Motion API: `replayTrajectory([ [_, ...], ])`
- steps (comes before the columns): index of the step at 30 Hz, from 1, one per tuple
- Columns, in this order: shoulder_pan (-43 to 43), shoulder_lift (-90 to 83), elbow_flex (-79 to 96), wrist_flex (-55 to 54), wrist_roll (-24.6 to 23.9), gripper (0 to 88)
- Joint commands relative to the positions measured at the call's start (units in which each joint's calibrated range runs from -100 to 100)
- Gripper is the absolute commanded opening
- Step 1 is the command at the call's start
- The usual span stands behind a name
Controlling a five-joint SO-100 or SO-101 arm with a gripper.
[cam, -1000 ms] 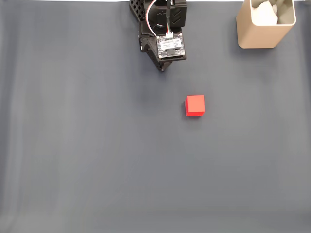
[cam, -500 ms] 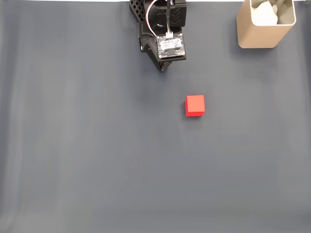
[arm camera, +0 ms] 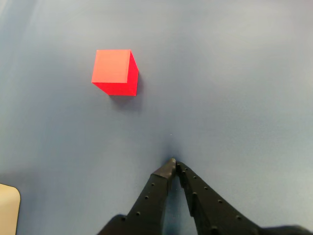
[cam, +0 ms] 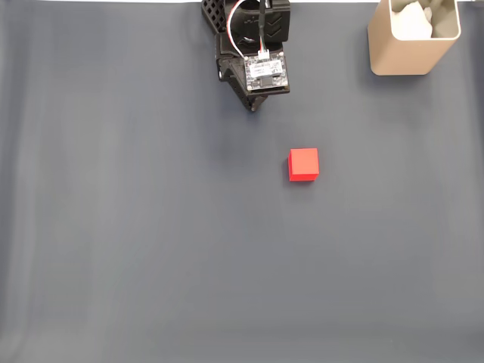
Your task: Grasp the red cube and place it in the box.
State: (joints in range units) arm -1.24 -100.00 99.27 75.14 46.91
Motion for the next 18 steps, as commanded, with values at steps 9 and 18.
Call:
replayTrajectory([
  [9, -0.5, 0.2, 0.6, 0.7, 0.7, 0.2],
  [18, 0.2, 0.2, 0.2, -7.7, 1.0, 0.2],
])
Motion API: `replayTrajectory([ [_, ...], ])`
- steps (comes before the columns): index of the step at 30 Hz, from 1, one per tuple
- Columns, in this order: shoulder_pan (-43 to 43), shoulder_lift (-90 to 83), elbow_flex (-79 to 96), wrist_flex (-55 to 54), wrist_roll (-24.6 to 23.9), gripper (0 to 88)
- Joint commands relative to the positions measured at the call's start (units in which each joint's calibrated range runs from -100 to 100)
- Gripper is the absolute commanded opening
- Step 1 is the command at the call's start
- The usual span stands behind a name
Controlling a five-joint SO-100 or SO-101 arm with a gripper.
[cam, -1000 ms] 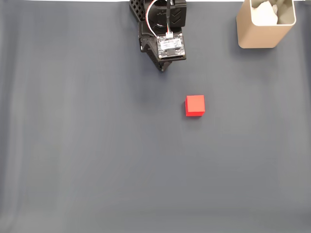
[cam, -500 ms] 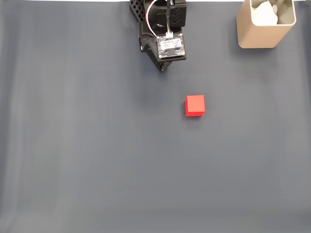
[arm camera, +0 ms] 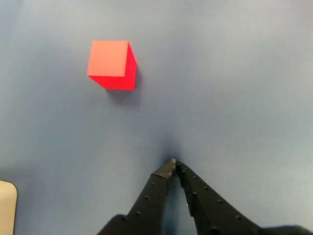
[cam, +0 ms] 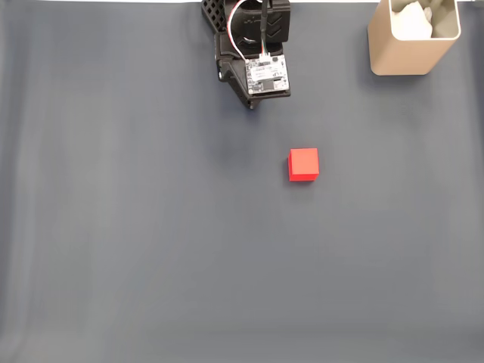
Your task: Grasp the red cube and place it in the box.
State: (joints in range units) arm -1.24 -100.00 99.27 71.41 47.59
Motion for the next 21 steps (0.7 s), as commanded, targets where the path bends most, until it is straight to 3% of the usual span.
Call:
replayTrajectory([
  [1, 0.2, 0.2, -0.1, -5.4, 0.2, 0.2],
  [13, 0.6, 4.8, -5.7, -28.0, -1.9, 0.2],
  [21, -1.1, 15.3, -18.6, -29.8, -3.2, 0.2],
])
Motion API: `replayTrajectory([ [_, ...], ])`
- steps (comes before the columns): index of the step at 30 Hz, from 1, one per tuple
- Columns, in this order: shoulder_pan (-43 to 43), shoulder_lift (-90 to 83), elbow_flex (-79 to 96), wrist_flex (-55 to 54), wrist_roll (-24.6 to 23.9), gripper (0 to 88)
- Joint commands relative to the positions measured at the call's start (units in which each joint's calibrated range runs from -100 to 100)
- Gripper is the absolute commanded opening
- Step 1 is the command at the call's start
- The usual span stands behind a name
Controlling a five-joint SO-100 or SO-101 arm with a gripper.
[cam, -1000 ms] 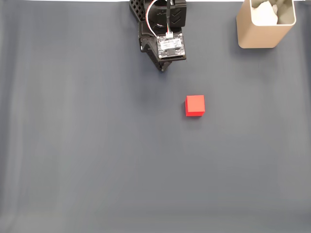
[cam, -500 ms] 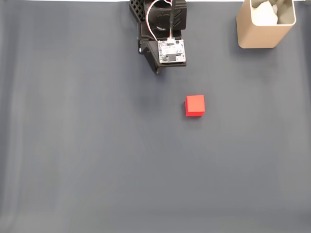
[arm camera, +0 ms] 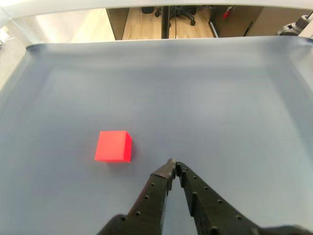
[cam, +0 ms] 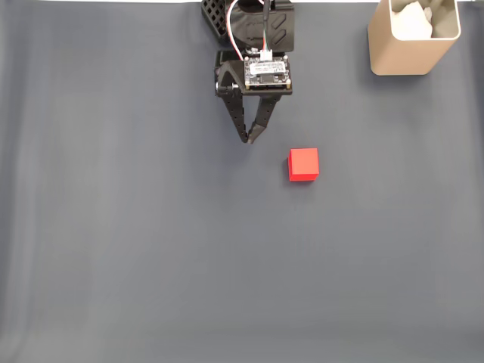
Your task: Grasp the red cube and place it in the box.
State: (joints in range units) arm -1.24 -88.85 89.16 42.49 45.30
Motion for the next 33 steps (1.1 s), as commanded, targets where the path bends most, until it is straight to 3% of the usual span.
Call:
replayTrajectory([
  [1, -1.4, 5.5, -10.5, -0.7, -1.2, 0.2],
  [19, -13.8, 26.1, -45.5, 18.4, -4.3, 0.5],
  [33, -21.8, 34.5, -55.3, 25.5, -7.7, 1.7],
])
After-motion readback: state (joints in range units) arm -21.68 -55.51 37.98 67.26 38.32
